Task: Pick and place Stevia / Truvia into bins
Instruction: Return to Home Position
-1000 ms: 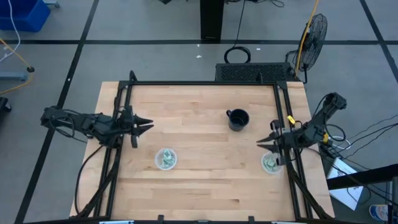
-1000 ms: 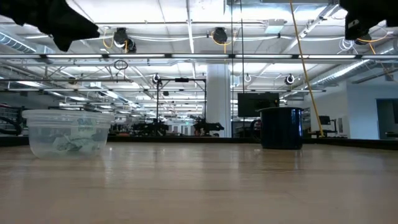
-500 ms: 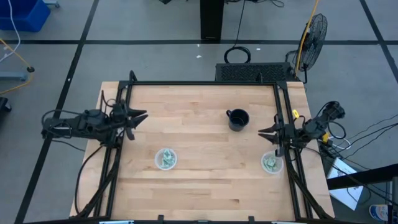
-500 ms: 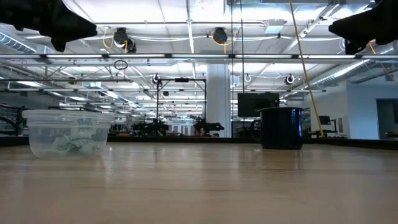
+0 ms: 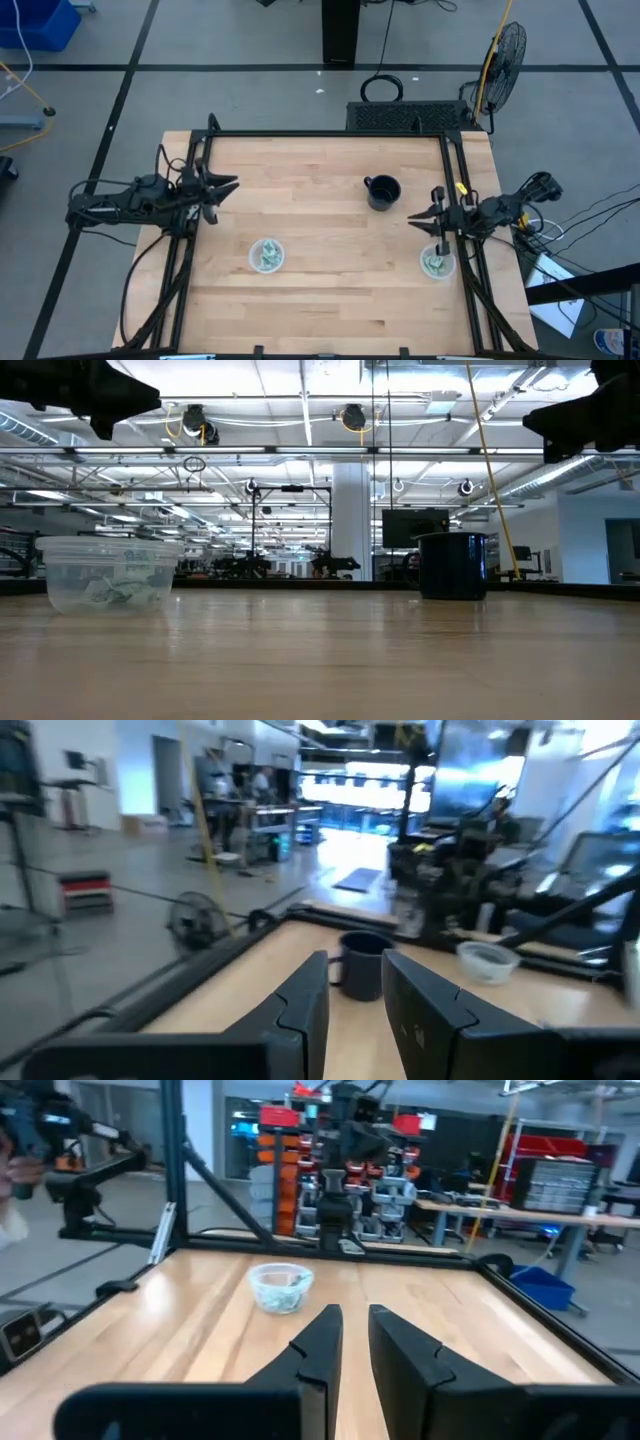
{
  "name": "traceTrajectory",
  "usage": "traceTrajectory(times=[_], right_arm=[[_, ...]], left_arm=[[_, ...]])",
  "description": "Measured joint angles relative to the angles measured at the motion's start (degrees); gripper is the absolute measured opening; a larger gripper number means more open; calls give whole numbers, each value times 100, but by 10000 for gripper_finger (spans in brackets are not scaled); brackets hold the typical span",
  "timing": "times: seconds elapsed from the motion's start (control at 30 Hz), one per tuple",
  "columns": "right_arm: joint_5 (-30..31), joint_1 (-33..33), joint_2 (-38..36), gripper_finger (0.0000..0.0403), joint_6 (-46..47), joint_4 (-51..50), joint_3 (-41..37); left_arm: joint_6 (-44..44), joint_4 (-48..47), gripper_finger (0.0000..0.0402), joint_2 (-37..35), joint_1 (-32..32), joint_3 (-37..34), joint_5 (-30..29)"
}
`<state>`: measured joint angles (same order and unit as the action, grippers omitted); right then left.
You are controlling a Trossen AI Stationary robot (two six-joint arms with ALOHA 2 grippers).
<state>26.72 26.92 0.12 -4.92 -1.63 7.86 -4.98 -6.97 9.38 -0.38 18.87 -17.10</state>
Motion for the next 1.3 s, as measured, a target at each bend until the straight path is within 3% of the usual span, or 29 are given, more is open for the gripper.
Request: traceTrajectory(times=[0.13, 0.33, 0.8, 1.1, 1.3], right_arm=[[-79, -212, -2, 45, 120, 0, 2], [-1039, -463, 2, 45, 190, -35, -87], [-1076, -779, 2, 45, 630, 431, -635], [-1029, -779, 4, 45, 312, 743, -645], [-1032, -777, 4, 45, 379, 693, -649]], left_arm=[[257, -34, 102, -1, 0, -4, -190], [219, -164, 102, -1, 0, -4, -144], [-72, -305, 102, 87, 0, -64, 94], [-433, 846, 102, 240, -1, -1175, 847], [-330, 714, 102, 233, -2, -1384, 940]])
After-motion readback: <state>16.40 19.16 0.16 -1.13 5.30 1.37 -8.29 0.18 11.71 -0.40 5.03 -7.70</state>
